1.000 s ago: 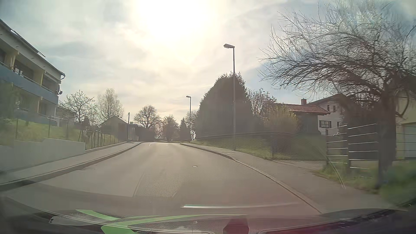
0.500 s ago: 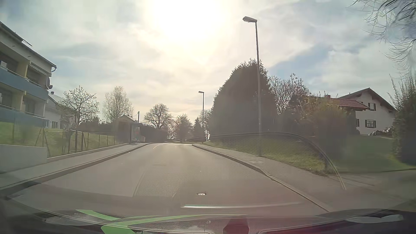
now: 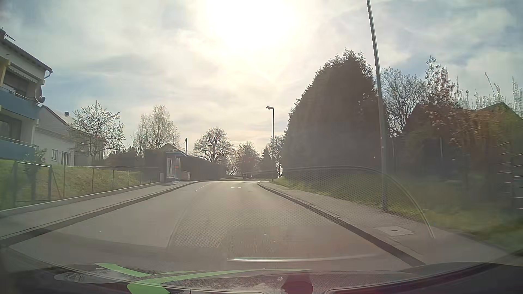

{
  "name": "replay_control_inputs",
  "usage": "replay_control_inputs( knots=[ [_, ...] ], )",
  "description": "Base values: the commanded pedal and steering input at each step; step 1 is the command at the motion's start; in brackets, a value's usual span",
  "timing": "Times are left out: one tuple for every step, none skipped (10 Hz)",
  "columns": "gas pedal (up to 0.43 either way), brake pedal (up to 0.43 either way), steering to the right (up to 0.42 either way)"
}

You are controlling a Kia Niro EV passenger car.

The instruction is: Follow the waypoints while adhering to traffic rules and regulations

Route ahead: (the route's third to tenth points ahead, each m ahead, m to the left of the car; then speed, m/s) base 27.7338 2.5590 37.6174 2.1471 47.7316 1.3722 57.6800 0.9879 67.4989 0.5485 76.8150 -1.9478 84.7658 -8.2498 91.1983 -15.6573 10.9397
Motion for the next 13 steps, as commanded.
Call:
replay_control_inputs(
  knots=[
    [0.319,0.000,-0.050],
    [0.299,0.000,-0.049],
    [0.280,0.000,-0.048],
    [0.280,0.000,-0.043],
    [0.280,0.000,-0.038],
    [0.280,0.000,-0.035],
    [0.268,0.000,-0.030],
    [0.268,0.000,-0.021],
    [0.248,0.000,-0.012],
    [0.240,0.000,-0.009],
    [0.240,0.000,-0.009],
    [0.228,0.000,-0.008],
    [0.209,0.000,-0.008]
  ],
)
